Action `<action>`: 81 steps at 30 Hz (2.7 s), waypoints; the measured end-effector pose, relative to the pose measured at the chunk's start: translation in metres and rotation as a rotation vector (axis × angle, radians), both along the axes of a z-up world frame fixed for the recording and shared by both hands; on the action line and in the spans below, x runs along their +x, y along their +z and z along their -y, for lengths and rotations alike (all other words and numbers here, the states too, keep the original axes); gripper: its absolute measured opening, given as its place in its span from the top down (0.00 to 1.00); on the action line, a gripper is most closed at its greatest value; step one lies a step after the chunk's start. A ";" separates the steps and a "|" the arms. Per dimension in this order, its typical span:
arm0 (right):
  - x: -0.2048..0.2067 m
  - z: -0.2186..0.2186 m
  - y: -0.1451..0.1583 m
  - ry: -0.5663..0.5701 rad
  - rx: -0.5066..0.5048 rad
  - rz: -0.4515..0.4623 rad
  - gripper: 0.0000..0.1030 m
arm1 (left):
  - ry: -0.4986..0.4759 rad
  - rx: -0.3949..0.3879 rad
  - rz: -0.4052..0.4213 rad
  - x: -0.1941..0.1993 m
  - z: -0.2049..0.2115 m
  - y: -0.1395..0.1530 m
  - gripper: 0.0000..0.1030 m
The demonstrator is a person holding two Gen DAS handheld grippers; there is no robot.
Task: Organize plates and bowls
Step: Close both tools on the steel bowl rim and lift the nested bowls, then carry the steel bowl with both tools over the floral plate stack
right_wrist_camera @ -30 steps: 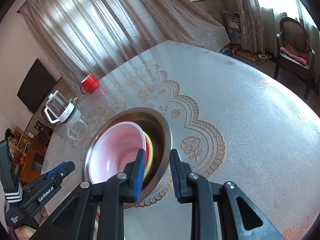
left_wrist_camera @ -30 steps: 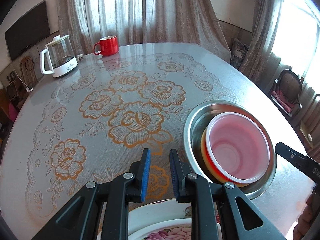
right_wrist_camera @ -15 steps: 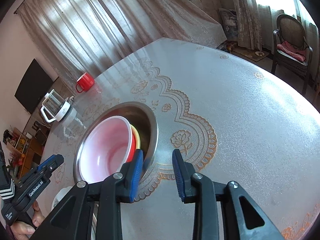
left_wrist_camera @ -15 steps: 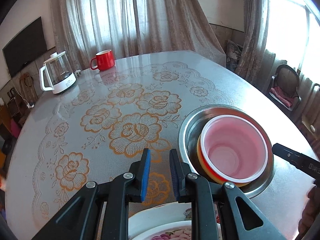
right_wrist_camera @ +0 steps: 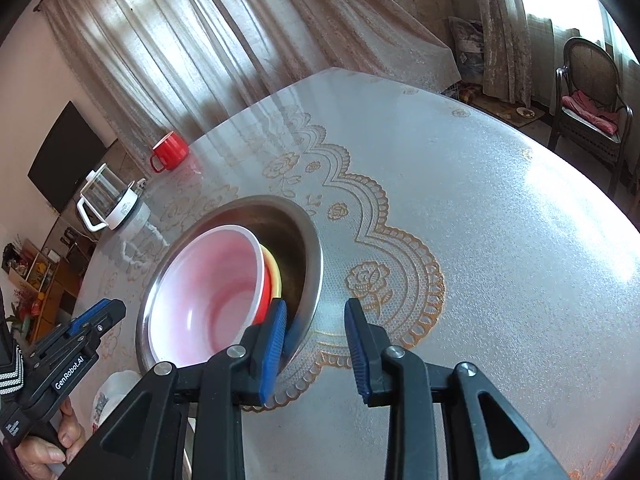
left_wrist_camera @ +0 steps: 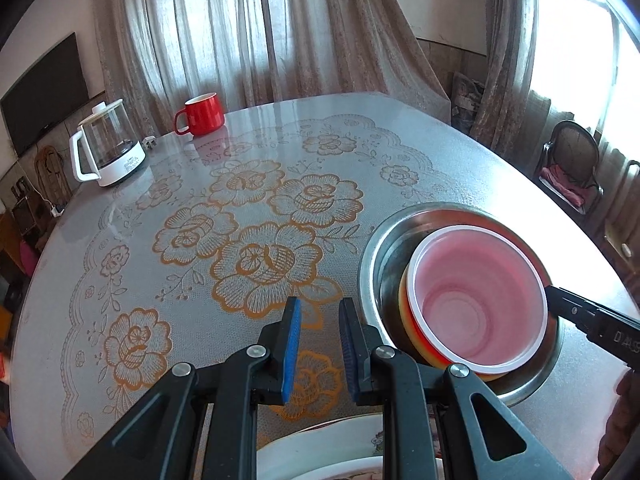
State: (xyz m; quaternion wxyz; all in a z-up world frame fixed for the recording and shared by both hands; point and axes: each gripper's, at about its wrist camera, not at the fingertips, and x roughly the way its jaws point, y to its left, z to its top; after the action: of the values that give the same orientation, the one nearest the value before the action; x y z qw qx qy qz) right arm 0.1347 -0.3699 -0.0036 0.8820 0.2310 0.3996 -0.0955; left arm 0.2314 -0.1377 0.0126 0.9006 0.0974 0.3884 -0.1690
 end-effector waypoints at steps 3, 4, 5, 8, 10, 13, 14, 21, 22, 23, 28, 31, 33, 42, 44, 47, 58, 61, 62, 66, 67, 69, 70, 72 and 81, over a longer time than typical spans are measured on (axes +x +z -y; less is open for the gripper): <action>0.004 -0.002 -0.001 0.008 -0.006 -0.011 0.74 | -0.009 -0.017 -0.036 0.006 0.003 -0.003 0.81; 0.005 -0.002 -0.001 0.006 -0.008 -0.014 0.74 | -0.014 -0.027 -0.051 0.007 0.004 -0.004 0.81; 0.006 -0.001 -0.001 0.004 -0.007 -0.017 0.74 | -0.019 -0.036 -0.060 0.009 0.005 -0.004 0.82; 0.009 0.000 -0.003 0.002 -0.004 -0.025 0.75 | -0.021 -0.078 -0.093 0.016 0.005 -0.004 0.82; 0.012 0.002 -0.005 0.000 0.007 -0.033 0.75 | -0.021 -0.113 -0.134 0.024 0.006 -0.004 0.82; 0.017 0.004 -0.008 -0.008 0.016 -0.049 0.75 | -0.028 -0.100 -0.127 0.031 0.013 -0.004 0.82; 0.019 0.004 -0.009 -0.009 0.010 -0.053 0.75 | -0.035 -0.099 -0.129 0.033 0.016 -0.004 0.82; 0.025 0.002 -0.013 0.009 0.010 -0.082 0.75 | -0.076 -0.081 -0.199 0.036 0.026 -0.019 0.86; 0.025 0.002 -0.014 0.012 0.009 -0.080 0.75 | -0.085 -0.079 -0.191 0.033 0.026 -0.018 0.86; 0.025 0.002 -0.013 0.009 0.007 -0.082 0.75 | -0.094 -0.088 -0.193 0.030 0.025 -0.018 0.86; 0.022 0.005 -0.015 0.009 0.021 -0.086 0.79 | -0.121 -0.083 -0.129 0.011 0.026 -0.010 0.86; 0.019 0.002 -0.017 0.027 -0.007 -0.095 0.86 | -0.138 -0.062 -0.073 0.001 0.032 -0.004 0.86; 0.017 0.004 -0.019 0.021 0.002 -0.097 0.86 | -0.118 -0.066 -0.091 0.005 0.033 -0.008 0.87; 0.021 0.003 -0.016 0.022 0.035 -0.097 0.86 | -0.101 -0.136 -0.162 0.007 0.023 -0.014 0.86; 0.016 0.008 -0.020 0.017 0.071 -0.086 0.87 | -0.110 -0.141 -0.137 -0.003 0.022 -0.010 0.86; 0.011 0.010 -0.022 -0.005 0.084 -0.084 0.88 | -0.115 -0.146 -0.117 -0.015 0.023 -0.004 0.86; 0.001 0.012 -0.023 -0.018 0.116 -0.077 0.88 | -0.120 -0.177 -0.059 -0.039 0.025 0.011 0.85; -0.003 0.011 -0.019 -0.014 0.121 -0.062 0.88 | -0.115 -0.186 -0.036 -0.048 0.022 0.016 0.85; -0.005 0.011 -0.018 -0.012 0.125 -0.056 0.88 | -0.111 -0.189 -0.032 -0.050 0.021 0.017 0.85; -0.010 0.010 -0.015 -0.003 0.137 -0.038 0.88 | -0.102 -0.193 -0.016 -0.060 0.016 0.021 0.85; -0.011 0.010 -0.014 -0.001 0.138 -0.034 0.88 | -0.101 -0.193 -0.012 -0.062 0.015 0.022 0.85; -0.014 0.009 -0.013 0.003 0.142 -0.028 0.88 | -0.098 -0.195 -0.007 -0.068 0.012 0.023 0.85; -0.015 0.008 -0.012 0.006 0.145 -0.025 0.88 | -0.098 -0.198 -0.003 -0.069 0.011 0.024 0.85; -0.017 0.007 -0.010 0.009 0.148 -0.019 0.88 | -0.097 -0.202 0.004 -0.073 0.008 0.026 0.85; -0.027 0.002 0.001 0.020 0.135 0.011 0.88 | -0.093 -0.229 0.022 -0.082 0.000 0.038 0.85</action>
State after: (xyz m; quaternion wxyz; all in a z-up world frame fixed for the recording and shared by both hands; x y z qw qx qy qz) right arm 0.1078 -0.3724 -0.0026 0.8674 0.2863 0.4027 -0.0582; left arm 0.1491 -0.1377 0.0505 0.9012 0.0137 0.3518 -0.2528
